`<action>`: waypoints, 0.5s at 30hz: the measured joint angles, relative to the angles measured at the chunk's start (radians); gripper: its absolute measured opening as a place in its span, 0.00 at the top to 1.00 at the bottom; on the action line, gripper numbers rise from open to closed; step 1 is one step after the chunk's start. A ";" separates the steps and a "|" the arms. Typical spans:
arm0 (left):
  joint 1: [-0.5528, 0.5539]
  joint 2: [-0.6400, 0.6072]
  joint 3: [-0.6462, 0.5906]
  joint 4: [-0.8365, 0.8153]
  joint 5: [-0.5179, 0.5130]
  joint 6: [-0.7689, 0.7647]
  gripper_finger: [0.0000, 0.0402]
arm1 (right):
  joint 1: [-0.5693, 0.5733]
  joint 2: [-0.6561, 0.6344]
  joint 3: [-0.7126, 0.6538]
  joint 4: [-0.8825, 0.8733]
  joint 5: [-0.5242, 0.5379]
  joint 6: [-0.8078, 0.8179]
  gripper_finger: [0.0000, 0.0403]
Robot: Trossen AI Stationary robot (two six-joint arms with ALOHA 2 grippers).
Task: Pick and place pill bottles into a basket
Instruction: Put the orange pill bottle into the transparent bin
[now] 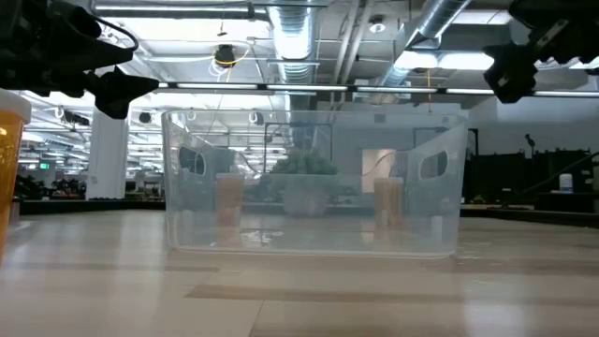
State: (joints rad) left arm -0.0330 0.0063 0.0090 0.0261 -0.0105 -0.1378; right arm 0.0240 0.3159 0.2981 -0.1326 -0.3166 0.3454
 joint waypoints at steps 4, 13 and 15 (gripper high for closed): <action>0.000 0.000 0.000 0.000 0.000 0.003 0.28 | 0.018 0.026 0.067 -0.018 0.006 -0.129 0.41; 0.000 0.000 0.000 0.000 0.000 0.000 0.28 | 0.093 0.110 0.147 -0.131 0.033 -0.291 0.41; 0.000 0.000 0.000 0.000 0.000 0.000 0.28 | 0.130 0.112 0.147 -0.131 0.033 -0.292 0.41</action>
State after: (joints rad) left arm -0.0334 0.0066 0.0090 0.0261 -0.0105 -0.1379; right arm 0.1542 0.4279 0.4454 -0.2637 -0.2839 0.0535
